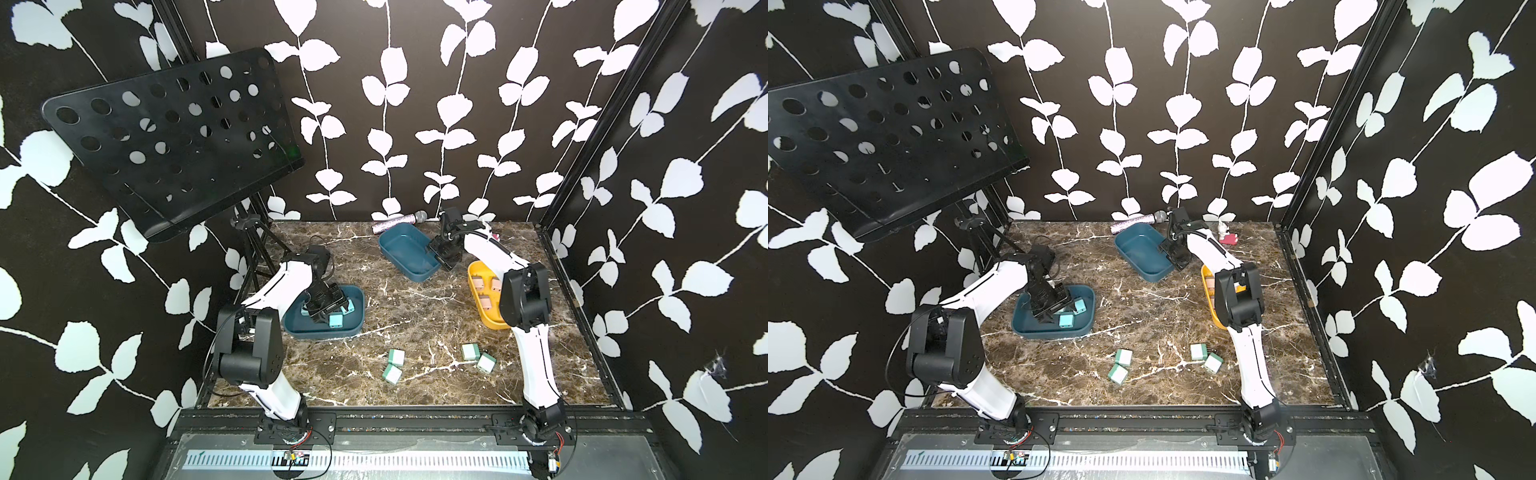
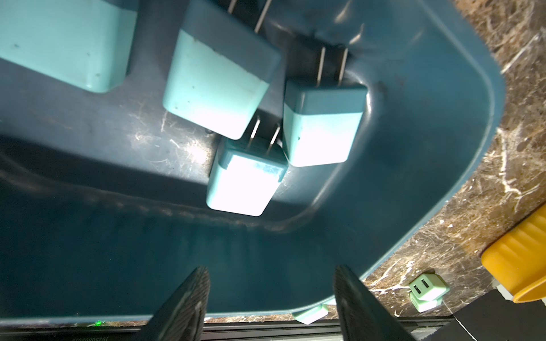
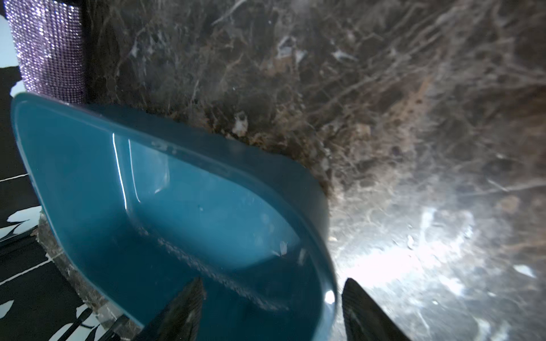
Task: Place the plugs by color into the storage box
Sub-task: Move the storage box to the center of the board.
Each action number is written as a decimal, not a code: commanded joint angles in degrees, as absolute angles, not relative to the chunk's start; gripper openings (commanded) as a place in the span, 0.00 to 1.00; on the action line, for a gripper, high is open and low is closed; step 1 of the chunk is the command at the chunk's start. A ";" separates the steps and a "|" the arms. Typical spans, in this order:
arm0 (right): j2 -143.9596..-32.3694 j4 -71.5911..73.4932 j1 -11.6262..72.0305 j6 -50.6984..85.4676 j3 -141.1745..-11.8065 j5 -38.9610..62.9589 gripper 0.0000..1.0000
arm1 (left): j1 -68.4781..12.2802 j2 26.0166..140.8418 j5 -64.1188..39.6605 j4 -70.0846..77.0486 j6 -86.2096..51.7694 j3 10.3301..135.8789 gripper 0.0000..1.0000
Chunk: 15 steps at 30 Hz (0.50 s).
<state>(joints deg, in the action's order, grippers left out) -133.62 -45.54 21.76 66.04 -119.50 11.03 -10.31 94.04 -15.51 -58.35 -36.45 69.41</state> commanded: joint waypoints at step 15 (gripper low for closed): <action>-122.61 -44.06 24.58 61.92 -100.13 14.61 0.58 | -10.61 93.86 -16.34 -57.75 -36.03 69.32 0.69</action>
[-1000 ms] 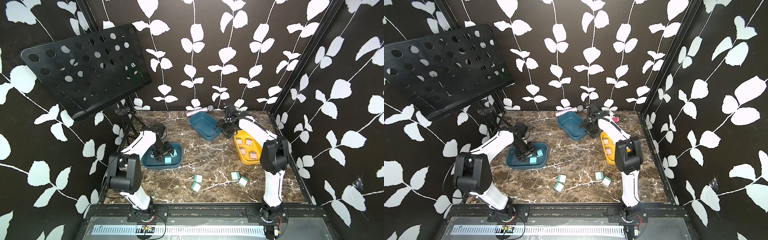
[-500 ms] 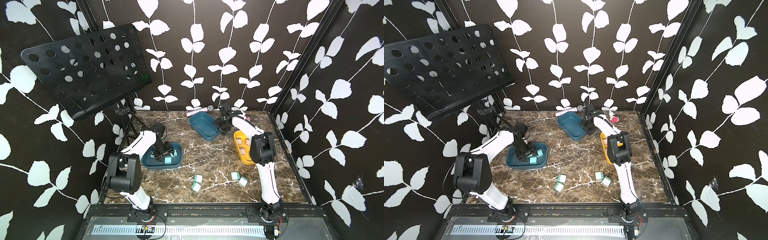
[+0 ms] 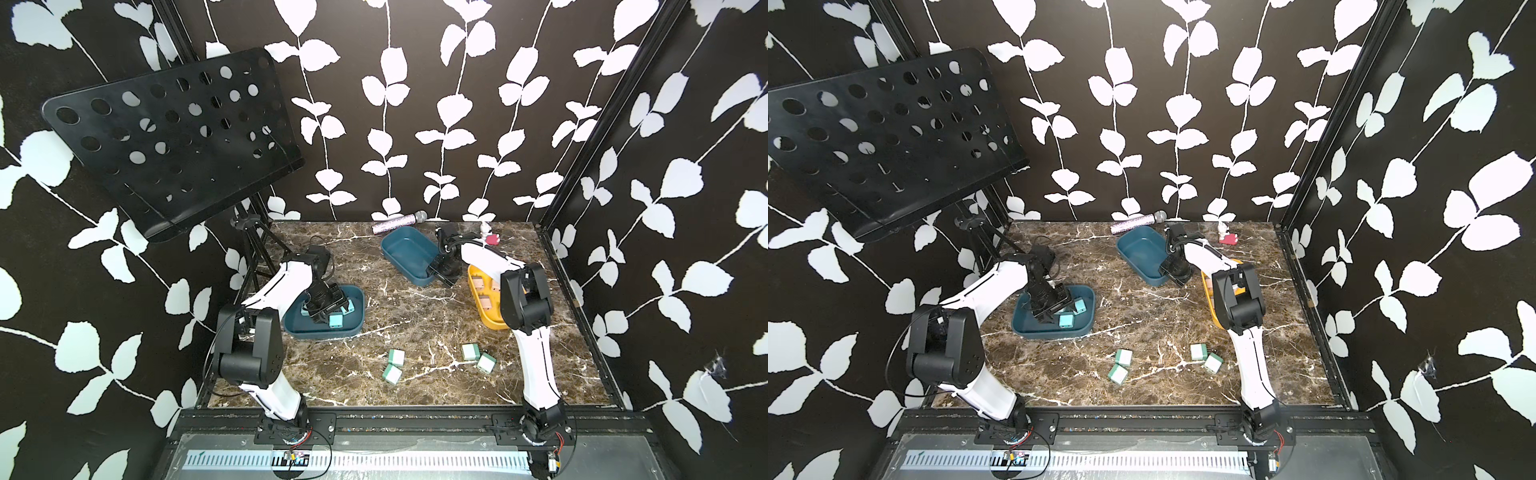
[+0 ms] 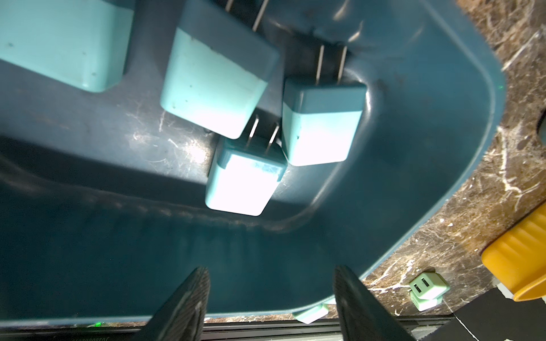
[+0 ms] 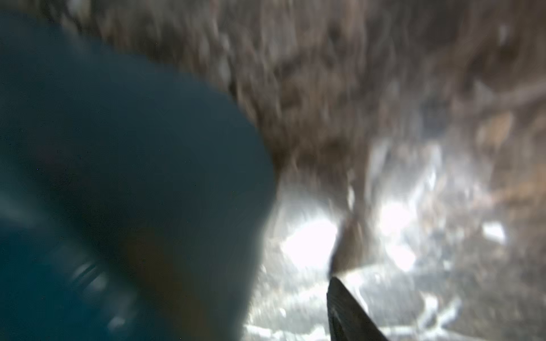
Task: Place the plugs by color into the storage box
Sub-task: Move the storage box to the center of the board.
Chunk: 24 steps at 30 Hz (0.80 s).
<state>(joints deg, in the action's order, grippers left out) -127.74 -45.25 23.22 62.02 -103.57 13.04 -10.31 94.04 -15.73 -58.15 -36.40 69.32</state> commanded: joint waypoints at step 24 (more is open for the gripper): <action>-95.09 -38.50 37.47 63.00 -73.46 24.19 0.82 | -11.63 94.73 -15.87 -58.14 -37.08 73.07 0.69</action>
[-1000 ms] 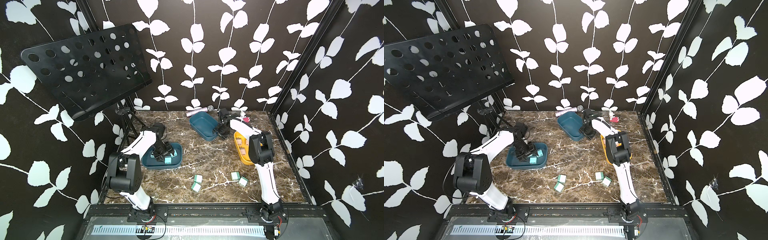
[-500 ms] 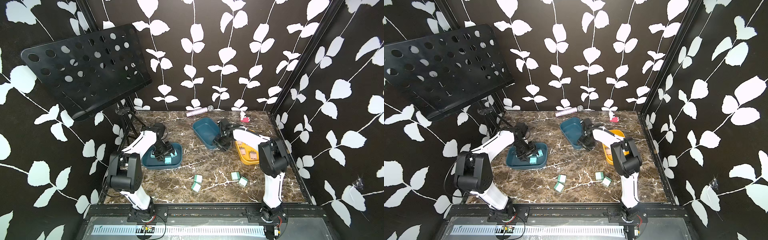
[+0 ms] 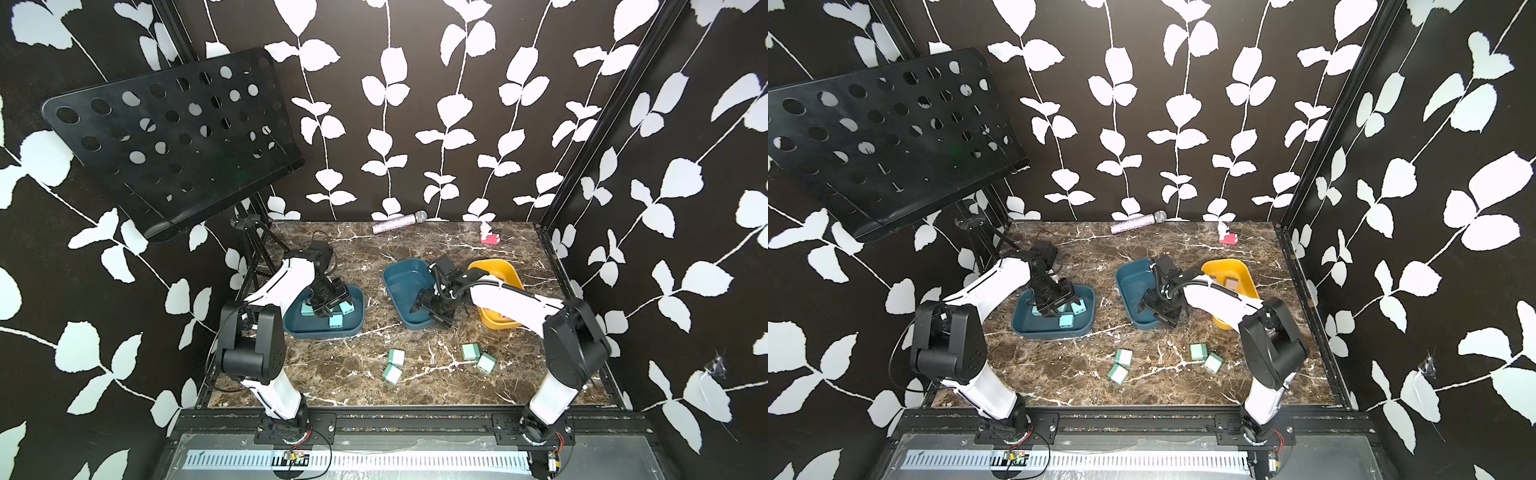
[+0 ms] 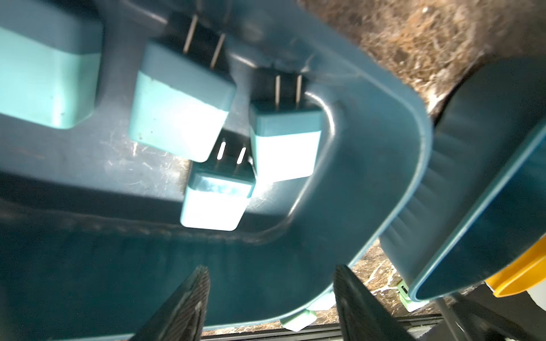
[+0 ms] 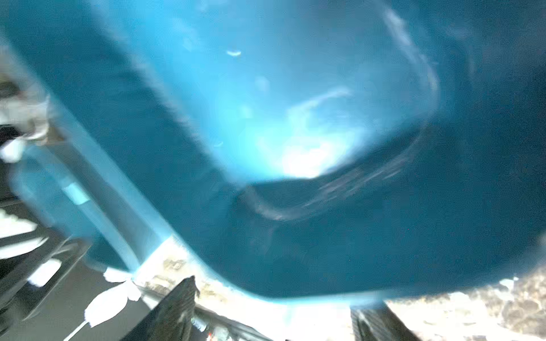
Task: Place the plugs by color into the storage box
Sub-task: Move the storage box to the center of the board, then move the plug to the center of the board.
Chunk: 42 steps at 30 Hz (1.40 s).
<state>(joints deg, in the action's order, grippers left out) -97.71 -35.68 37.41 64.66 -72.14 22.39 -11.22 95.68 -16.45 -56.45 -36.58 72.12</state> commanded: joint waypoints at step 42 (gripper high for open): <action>-79.37 -49.88 33.83 43.00 -47.11 16.23 0.82 | -21.71 100.81 -11.34 -65.60 -35.59 85.90 0.69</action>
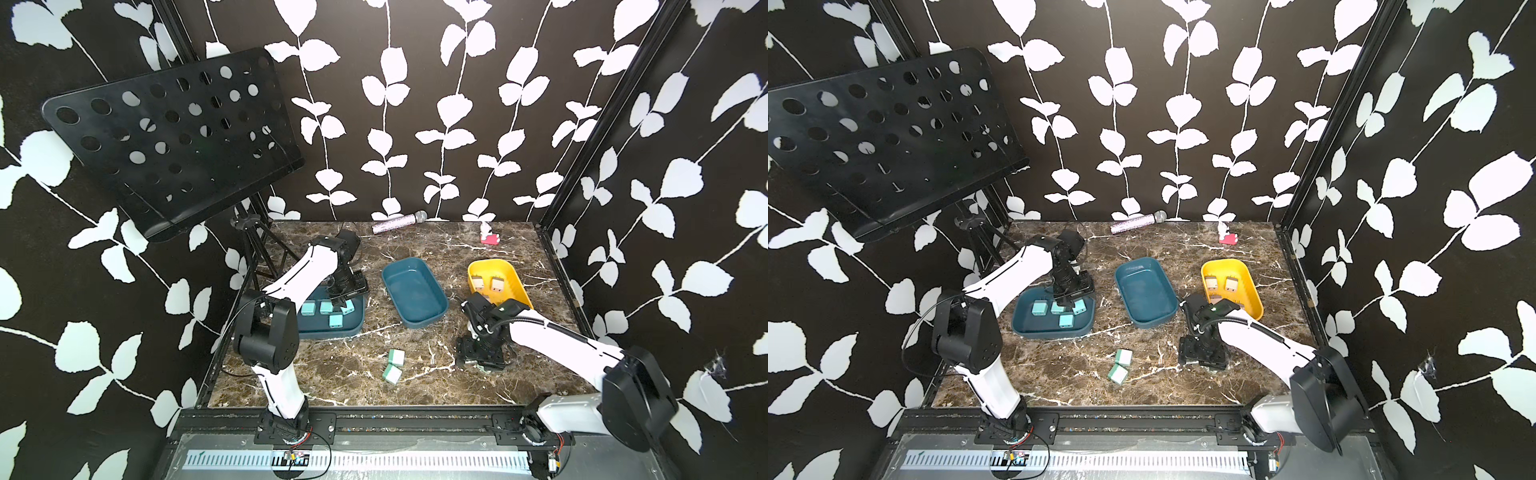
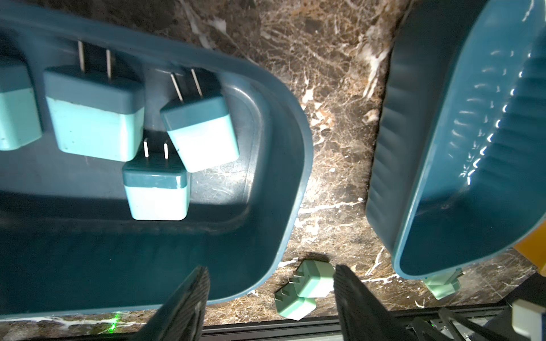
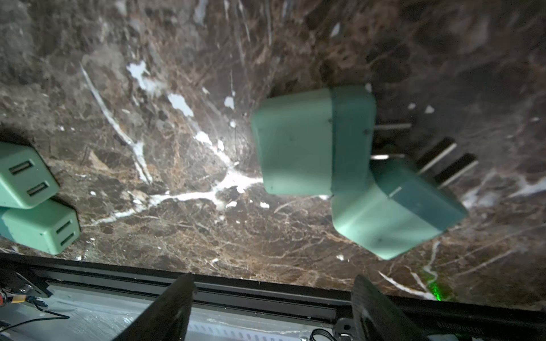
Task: Place the plugs by color into the storage box
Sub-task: Move the plug to the center of the board.
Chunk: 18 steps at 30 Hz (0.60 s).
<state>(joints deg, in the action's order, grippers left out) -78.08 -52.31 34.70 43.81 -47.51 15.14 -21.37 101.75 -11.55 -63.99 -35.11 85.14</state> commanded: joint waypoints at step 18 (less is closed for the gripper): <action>-89.30 -42.70 27.62 40.98 -51.79 18.18 0.82 | -21.71 100.03 -11.78 -64.43 -36.39 84.17 0.69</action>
